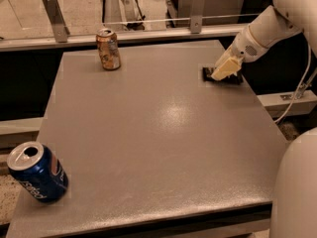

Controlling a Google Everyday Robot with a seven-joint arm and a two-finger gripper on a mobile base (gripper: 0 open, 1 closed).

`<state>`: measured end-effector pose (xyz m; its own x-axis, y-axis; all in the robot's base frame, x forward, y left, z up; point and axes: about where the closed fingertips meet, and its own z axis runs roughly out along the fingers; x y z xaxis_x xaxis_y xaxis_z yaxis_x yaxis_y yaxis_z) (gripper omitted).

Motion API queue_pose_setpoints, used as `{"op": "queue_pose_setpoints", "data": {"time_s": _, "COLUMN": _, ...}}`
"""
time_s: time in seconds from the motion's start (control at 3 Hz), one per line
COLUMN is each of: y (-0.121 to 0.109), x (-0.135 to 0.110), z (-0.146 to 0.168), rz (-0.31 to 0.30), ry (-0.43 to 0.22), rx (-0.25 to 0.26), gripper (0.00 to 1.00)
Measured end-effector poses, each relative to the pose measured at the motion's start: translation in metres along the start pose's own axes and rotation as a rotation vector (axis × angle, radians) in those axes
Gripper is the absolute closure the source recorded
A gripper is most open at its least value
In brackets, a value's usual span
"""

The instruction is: Move rxbar chocolate near pepsi can

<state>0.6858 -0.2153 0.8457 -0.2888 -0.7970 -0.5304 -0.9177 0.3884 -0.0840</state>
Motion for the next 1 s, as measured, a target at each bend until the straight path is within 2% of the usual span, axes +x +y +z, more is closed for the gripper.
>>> {"op": "queue_pose_setpoints", "data": {"time_s": 0.33, "y": 0.009, "x": -0.021, "z": -0.013, "rz": -0.036, "ry": -0.042, "rx": -0.014, "gripper": 0.87}}
{"op": "queue_pose_setpoints", "data": {"time_s": 0.67, "y": 0.040, "x": -0.051, "z": -0.018, "rz": -0.094, "ry": -0.099, "rx": -0.088, "gripper": 1.00}}
{"op": "queue_pose_setpoints", "data": {"time_s": 1.0, "y": 0.074, "x": -0.074, "z": -0.016, "rz": -0.155, "ry": -0.133, "rx": -0.163, "gripper": 1.00}}
